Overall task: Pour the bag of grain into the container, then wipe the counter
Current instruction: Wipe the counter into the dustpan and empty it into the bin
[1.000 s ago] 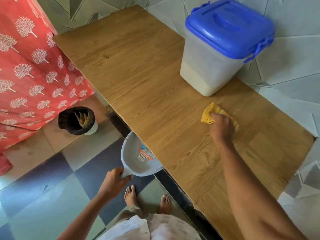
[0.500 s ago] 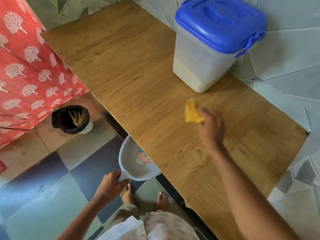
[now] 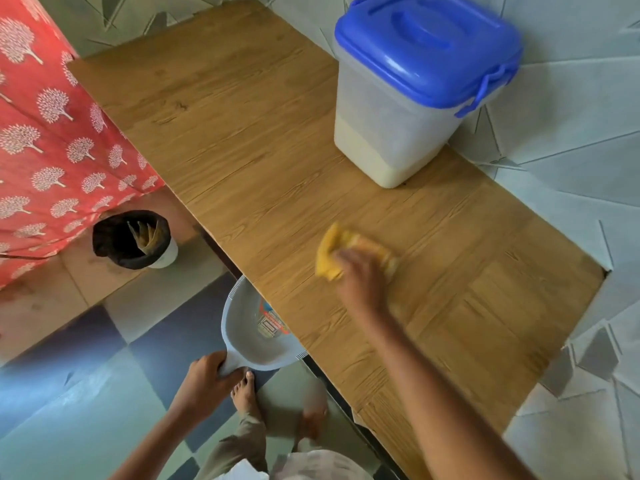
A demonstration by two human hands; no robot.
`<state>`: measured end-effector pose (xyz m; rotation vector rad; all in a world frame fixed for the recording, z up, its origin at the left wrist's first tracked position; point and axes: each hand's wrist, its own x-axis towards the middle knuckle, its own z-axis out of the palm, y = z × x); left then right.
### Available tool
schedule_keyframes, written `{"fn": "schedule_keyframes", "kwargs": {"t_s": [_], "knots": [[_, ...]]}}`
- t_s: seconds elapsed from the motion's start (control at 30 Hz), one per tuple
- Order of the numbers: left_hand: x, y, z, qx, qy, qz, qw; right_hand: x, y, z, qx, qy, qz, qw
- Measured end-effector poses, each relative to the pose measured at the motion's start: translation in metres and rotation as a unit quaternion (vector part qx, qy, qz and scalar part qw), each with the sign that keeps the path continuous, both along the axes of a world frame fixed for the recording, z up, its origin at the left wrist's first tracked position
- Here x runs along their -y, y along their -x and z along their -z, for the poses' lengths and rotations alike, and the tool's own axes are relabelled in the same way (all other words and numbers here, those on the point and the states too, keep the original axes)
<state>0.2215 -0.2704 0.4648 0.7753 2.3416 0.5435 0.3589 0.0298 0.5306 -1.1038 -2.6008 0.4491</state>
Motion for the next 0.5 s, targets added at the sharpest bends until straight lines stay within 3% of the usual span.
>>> {"fn": "schedule_keyframes", "kwargs": {"t_s": [0.07, 0.13, 0.23, 0.37, 0.43, 0.5], "knots": [[0.000, -0.005, -0.003, 0.003, -0.003, -0.006, 1.000, 0.068, -0.011, -0.003, -0.018, 0.048, -0.102, 0.993], [0.001, -0.008, -0.003, 0.005, 0.001, -0.005, 1.000, 0.089, -0.027, -0.010, -0.056, 0.084, -0.132, 0.986], [0.005, -0.011, -0.003, 0.015, 0.011, -0.005, 1.000, 0.057, -0.060, -0.034, -0.115, 0.017, 0.012, 0.993], [0.004, -0.016, -0.008, 0.018, 0.005, -0.004, 1.000, -0.026, -0.111, -0.035, -0.011, -0.031, 0.261, 0.965], [0.002, -0.019, -0.010, 0.008, 0.001, -0.004, 1.000, -0.028, -0.118, -0.017, 0.034, -0.015, 0.294, 0.955], [0.002, -0.022, -0.013, 0.007, -0.003, -0.001, 1.000, 0.006, -0.108, 0.000, 0.054, -0.020, 0.249, 0.967]]}}
